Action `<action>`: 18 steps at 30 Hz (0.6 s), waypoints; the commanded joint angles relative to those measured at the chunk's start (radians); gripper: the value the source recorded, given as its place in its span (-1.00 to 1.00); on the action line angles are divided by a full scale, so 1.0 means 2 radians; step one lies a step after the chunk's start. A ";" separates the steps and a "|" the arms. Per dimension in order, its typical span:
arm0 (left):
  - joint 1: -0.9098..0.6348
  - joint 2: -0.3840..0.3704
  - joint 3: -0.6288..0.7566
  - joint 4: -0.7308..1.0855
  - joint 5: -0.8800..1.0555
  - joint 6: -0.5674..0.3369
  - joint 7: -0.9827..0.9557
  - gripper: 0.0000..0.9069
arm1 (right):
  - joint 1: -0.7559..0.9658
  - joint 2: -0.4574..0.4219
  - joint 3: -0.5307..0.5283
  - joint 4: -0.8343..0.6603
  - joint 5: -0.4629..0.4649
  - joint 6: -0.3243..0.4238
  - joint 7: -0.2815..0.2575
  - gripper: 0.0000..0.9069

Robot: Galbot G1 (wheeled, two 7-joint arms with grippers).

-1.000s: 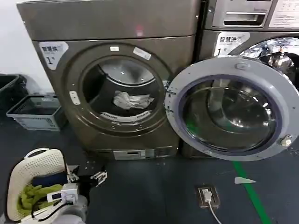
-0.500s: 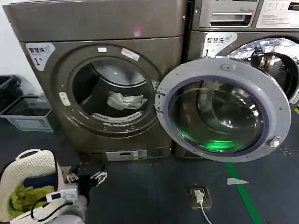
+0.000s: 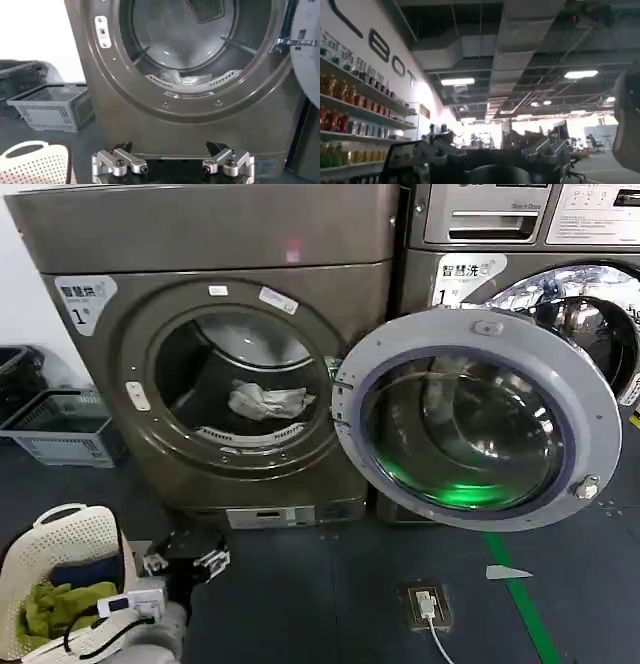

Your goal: Grasp the clothes from the dryer.

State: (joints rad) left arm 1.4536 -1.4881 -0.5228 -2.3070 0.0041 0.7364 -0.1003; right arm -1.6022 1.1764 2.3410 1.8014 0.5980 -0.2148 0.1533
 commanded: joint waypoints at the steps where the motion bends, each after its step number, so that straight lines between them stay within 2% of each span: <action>1: 0.000 0.000 0.000 -0.001 0.000 0.024 0.001 1.00 | 0.000 0.000 0.001 0.000 0.002 0.003 0.002 1.00; 18: 0.001 0.002 0.000 -0.003 0.002 0.024 0.000 1.00 | 0.000 -0.002 0.002 -0.003 0.004 0.004 0.004 1.00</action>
State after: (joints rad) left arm 1.4549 -1.4854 -0.5226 -2.3143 0.0077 0.7364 -0.0992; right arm -1.6025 1.1728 2.3447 1.7949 0.6059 -0.2092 0.1609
